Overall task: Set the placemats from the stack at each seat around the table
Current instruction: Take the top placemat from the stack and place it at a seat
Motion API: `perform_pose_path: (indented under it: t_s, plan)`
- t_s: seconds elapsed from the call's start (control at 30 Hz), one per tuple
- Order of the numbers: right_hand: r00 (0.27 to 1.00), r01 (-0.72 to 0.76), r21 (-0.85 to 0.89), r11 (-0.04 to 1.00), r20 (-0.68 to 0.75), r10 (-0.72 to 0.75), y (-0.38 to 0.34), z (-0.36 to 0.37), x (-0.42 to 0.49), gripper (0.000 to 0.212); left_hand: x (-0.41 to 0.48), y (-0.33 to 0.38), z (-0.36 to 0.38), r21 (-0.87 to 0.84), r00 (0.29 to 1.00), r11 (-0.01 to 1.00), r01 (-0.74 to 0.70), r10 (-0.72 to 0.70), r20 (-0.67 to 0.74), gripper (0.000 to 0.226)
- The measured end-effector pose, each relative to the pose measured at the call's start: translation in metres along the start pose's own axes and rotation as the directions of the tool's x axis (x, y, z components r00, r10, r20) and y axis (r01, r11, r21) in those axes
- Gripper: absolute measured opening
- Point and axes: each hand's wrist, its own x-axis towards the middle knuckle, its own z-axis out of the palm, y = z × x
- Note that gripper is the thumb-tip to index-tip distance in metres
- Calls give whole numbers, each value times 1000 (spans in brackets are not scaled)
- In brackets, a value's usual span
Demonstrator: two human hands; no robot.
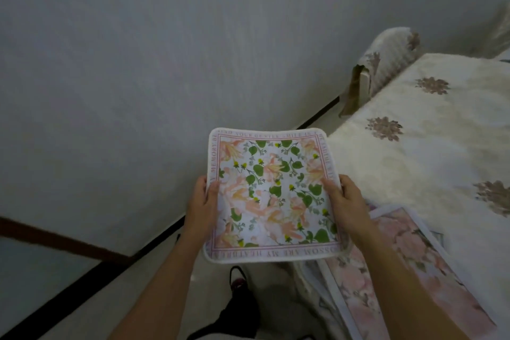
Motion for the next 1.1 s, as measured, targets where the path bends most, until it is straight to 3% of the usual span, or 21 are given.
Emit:
perform_pose_path:
  t_s: [0.3,0.7,1.1]
  plan:
    - [998,0,-57,998,55,3,-35,85,71,22,84,-33,-47,0,994,998,69,-68,-84,17]
    - [992,-95,49,994,-83,99,-108,199,183,15,280,-34,-97,-25,995,999,47,-45,94,19]
    - [962,-149,171,974,-202,183,-119,205,244,28,388,-16,-62,-17,964,1000,11,-6,265,15]
